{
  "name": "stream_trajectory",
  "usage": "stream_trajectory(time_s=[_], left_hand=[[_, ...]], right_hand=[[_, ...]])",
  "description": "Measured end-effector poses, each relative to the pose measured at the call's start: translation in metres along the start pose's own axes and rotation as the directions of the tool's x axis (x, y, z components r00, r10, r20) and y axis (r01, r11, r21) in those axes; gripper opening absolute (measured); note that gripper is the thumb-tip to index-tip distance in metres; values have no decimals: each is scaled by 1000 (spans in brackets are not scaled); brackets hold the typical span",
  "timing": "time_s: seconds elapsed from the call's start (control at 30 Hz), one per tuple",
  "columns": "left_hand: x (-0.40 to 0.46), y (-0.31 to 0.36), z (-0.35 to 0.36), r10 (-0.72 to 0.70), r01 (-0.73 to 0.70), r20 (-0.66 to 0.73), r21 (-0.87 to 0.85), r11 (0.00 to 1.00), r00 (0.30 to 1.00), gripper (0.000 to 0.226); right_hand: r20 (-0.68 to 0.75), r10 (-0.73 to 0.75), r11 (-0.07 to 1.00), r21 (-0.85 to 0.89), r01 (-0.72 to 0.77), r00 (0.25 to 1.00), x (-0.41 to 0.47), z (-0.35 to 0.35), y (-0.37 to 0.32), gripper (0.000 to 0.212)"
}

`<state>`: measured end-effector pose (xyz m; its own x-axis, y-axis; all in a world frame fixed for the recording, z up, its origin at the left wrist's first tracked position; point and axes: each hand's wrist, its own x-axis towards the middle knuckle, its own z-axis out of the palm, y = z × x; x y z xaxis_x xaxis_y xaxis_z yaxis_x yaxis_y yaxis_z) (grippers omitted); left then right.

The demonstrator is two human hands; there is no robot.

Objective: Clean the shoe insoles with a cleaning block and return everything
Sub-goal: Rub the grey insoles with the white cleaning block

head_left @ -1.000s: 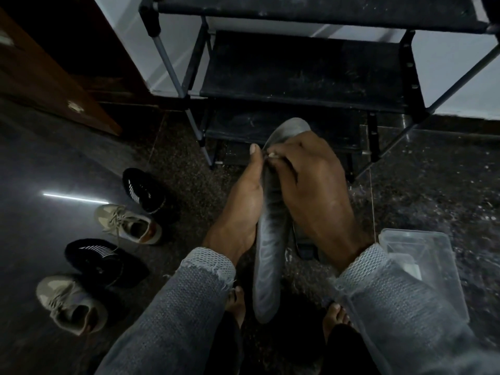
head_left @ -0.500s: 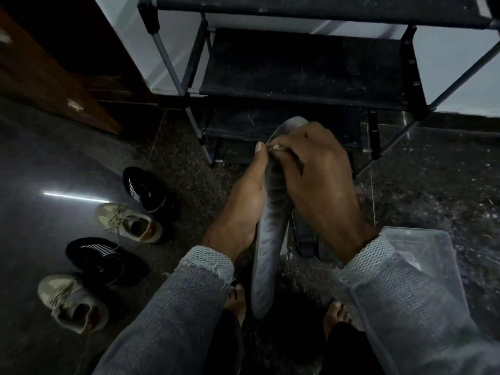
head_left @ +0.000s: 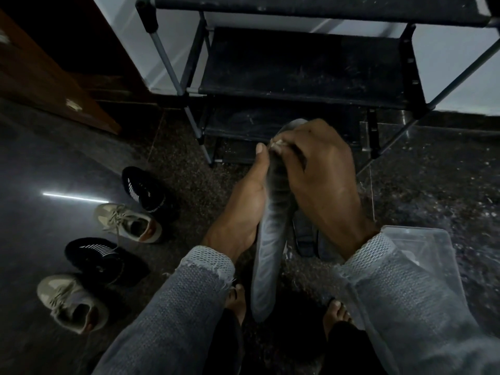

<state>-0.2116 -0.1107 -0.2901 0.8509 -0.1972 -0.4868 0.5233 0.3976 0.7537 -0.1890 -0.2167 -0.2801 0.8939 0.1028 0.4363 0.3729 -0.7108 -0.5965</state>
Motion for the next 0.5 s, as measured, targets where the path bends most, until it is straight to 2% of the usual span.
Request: stream_trajectory(time_s=[0.17, 0.37, 0.5], left_hand=[[-2, -4, 4, -11, 10, 35, 29, 1000, 999, 59], [-1, 1, -1, 28, -23, 68, -71, 997, 997, 58], [0, -1, -1, 25, -26, 28, 29, 999, 999, 58]], right_hand=[[-31, 149, 989, -15, -149, 988, 7, -14, 17, 13], [1, -27, 999, 46, 27, 1000, -2, 1, -5, 12], [-11, 56, 998, 17, -55, 998, 3, -5, 6, 12]])
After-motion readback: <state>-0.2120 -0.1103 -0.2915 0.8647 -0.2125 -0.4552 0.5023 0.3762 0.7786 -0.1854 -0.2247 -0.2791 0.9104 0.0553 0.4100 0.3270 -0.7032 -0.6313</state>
